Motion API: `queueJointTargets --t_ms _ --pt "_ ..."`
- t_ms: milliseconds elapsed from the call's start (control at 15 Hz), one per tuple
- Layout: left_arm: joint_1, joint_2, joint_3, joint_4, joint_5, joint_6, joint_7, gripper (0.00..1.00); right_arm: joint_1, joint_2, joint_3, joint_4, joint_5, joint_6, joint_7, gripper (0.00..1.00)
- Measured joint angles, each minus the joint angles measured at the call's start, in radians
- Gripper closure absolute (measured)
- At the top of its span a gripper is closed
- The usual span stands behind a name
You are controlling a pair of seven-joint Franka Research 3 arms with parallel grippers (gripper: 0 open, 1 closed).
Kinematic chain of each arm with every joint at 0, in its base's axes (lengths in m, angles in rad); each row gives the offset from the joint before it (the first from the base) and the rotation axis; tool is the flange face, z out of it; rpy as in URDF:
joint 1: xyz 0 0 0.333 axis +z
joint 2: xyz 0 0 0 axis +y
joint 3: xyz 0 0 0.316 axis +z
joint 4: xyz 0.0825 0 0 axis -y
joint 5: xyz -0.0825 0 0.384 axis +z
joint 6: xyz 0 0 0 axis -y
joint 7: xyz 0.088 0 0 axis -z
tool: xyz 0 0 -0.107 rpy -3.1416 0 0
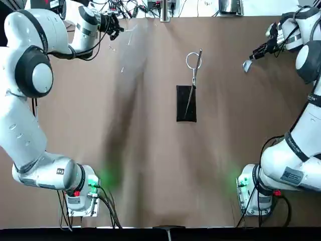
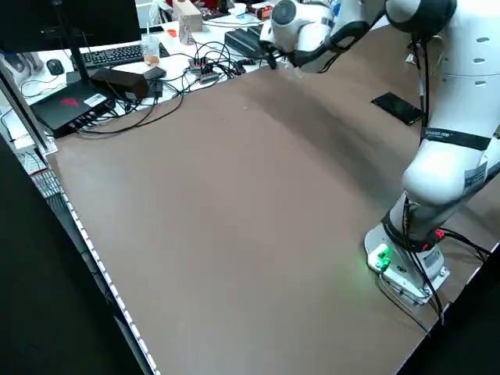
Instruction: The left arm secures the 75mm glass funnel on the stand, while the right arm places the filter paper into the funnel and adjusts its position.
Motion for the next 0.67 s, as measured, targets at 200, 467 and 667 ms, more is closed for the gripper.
queueJointTargets --t_ms 200,467,667 --pt "-0.064 -0.089 0.000 -0.047 0.000 0.000 -0.135 0.97 0.000 0.017 0.000 0.000 0.000 0.000 -0.030 0.33" --pt "-0.150 -0.213 -0.001 -0.091 0.000 0.000 -0.306 0.97 -0.001 0.035 -0.001 0.000 0.003 0.000 -0.060 0.37" --pt "-0.192 -0.285 -0.002 -0.094 0.023 -0.044 -0.367 0.97 -0.001 0.038 0.000 0.000 0.004 0.000 -0.064 0.47"
